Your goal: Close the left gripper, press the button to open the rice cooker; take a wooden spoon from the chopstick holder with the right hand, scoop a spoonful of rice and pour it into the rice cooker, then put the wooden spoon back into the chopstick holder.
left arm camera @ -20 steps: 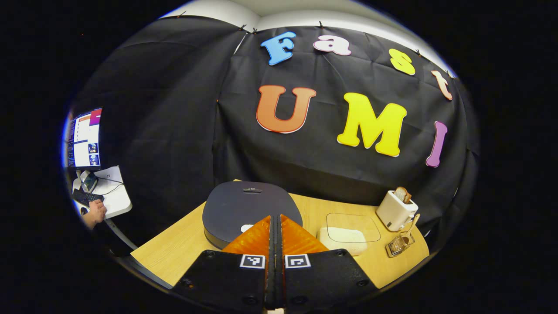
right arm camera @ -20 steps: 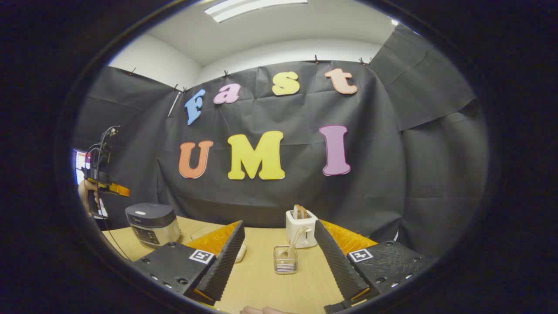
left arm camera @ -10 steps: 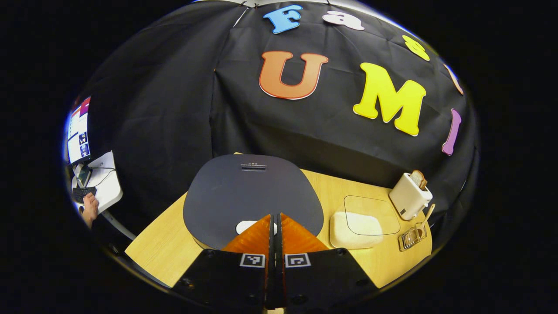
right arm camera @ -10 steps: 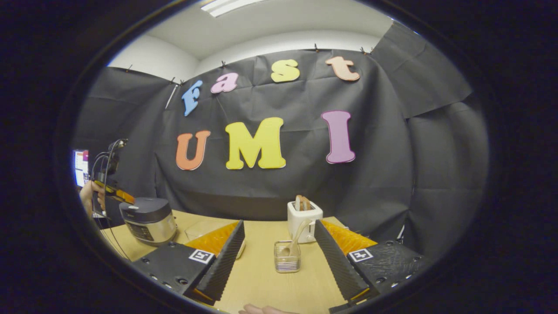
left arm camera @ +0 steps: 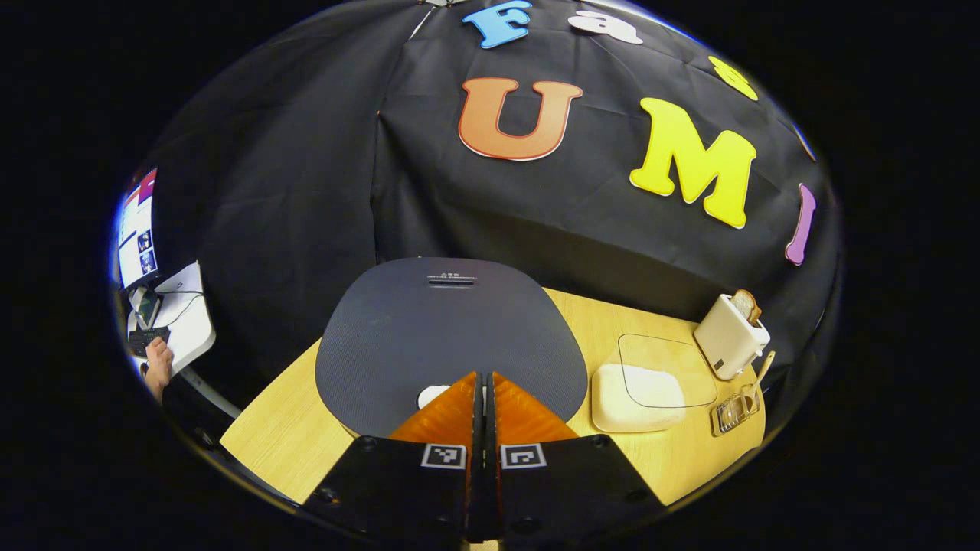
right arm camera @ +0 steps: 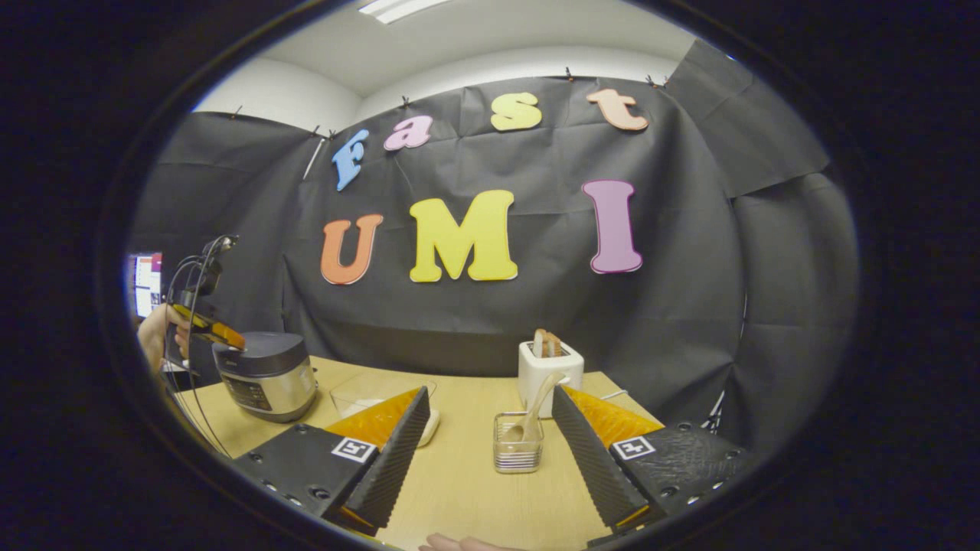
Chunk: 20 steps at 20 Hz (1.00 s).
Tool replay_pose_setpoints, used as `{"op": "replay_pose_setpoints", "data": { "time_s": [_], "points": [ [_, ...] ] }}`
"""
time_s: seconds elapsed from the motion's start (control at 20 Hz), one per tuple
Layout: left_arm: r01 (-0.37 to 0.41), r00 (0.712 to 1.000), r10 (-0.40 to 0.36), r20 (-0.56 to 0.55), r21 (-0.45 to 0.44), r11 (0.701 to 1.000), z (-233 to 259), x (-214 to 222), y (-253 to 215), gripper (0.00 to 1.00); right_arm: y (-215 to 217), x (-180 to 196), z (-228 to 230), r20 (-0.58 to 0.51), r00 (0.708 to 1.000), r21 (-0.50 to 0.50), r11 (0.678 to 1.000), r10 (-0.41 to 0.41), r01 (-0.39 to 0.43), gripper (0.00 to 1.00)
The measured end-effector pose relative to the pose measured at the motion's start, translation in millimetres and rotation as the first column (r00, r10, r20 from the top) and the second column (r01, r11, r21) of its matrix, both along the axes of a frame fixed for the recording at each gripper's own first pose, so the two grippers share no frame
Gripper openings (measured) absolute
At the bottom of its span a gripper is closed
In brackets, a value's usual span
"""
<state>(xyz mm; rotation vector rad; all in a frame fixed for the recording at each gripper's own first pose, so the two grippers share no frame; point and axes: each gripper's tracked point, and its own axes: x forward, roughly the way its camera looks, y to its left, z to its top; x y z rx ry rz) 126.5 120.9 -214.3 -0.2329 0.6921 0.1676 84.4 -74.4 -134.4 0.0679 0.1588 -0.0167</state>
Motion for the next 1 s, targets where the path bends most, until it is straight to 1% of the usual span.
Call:
{"op": "replay_pose_setpoints", "data": {
  "time_s": [0.05,0.1,0.15,0.25,0.3,0.4,0.45,0.5,0.55,0.6,0.7,0.75,0.8,0.85,0.9,0.95,1.0],
  "points": [
    [-0.002,1.0,0.003,-0.012,0.008,1.0,-2.7,-2.5,-0.8,0.03,0.1,0.1,0.0,0.0,1.0,0.006,1.0,0.001,-0.001,0.93],
    [0.002,1.0,-0.002,0.008,0.032,0.999,-2.7,0.8,-0.3,0.03,-0.2,-0.1,-0.2,0.003,1.0,0.012,1.0,0.001,-0.001,0.93],
    [0.005,1.0,-0.005,-0.004,0.041,0.999,-3.7,-1.2,-1.4,0.03,-1.4,0.0,0.2,0.004,1.0,0.017,1.0,-0.002,0.002,0.96],
    [-0.01,1.0,0.01,0.002,0.048,0.999,0.5,0.2,-1.7,0.03,-1.8,-1.8,-0.2,0.004,1.0,0.026,1.0,-0.002,0.002,0.93],
    [-0.012,1.0,0.011,0.008,0.07,0.997,2.3,0.9,-0.4,0.03,-2.1,-2.4,-0.4,0.003,1.0,0.028,1.0,-0.002,0.002,0.93],
    [-0.017,0.998,0.008,0.056,0.146,0.989,20.7,2.2,0.5,0.03,-3.7,-4.4,2.4,0.009,1.0,0.022,1.0,-0.004,0.004,0.92],
    [-0.025,0.994,0.002,0.113,0.198,0.98,38.1,4.8,3.5,0.03,-5.0,-5.4,4.2,0.016,1.0,0.017,1.0,-0.008,0.008,0.92],
    [-0.053,0.982,0.005,0.188,0.251,0.966,62.4,6.4,7.5,0.03,-6.1,-6.4,4.6,0.02,1.0,0.012,1.0,-0.013,0.012,0.95],
    [-0.081,0.967,0.005,0.253,0.289,0.954,86.0,8.7,10.9,0.03,-7.1,-6.7,4.8,0.021,1.0,0.009,1.0,-0.015,0.015,0.95],
    [-0.087,0.958,0.005,0.286,0.273,0.958,100.0,6.1,6.5,0.03,-7.5,-7.0,3.4,0.021,1.0,0.01,1.0,-0.018,0.018,0.95],
    [-0.05,0.949,-0.013,0.315,0.19,0.981,116.8,0.9,-18.7,0.03,-6.6,-6.7,1.3,0.012,1.0,0.017,1.0,-0.017,0.017,0.95],
    [-0.042,0.946,-0.019,0.323,0.179,0.983,120.8,-1.9,-22.5,0.03,-6.3,-6.7,0.5,0.009,1.0,0.02,1.0,-0.017,0.017,0.95],
    [-0.043,0.944,-0.02,0.329,0.184,0.982,122.7,-5.4,-17.7,0.03,-6.1,-6.4,-1.1,0.005,1.0,0.022,1.0,-0.017,0.017,0.99],
    [-0.046,0.943,-0.02,0.332,0.187,0.981,122.9,-8.1,-15.6,0.03,-5.9,-5.9,-1.4,0.001,1.0,0.022,1.0,-0.017,0.017,0.95],
    [-0.039,0.942,-0.024,0.334,0.182,0.982,122.2,-9.7,-17.9,0.03,-4.8,-5.6,-1.5,0.0,1.0,0.021,1.0,-0.016,0.016,0.99],
    [-0.031,0.942,-0.031,0.335,0.178,0.984,122.0,-12.6,-20.7,0.03,-4.9,-5.5,-0.9,0.0,1.0,0.018,1.0,-0.018,0.018,0.99],
    [-0.031,0.941,-0.031,0.336,0.177,0.984,122.6,-14.6,-21.3,0.03,-4.8,-5.9,-1.1,-0.001,1.0,0.015,1.0,-0.021,0.021,0.95]
  ]
}}
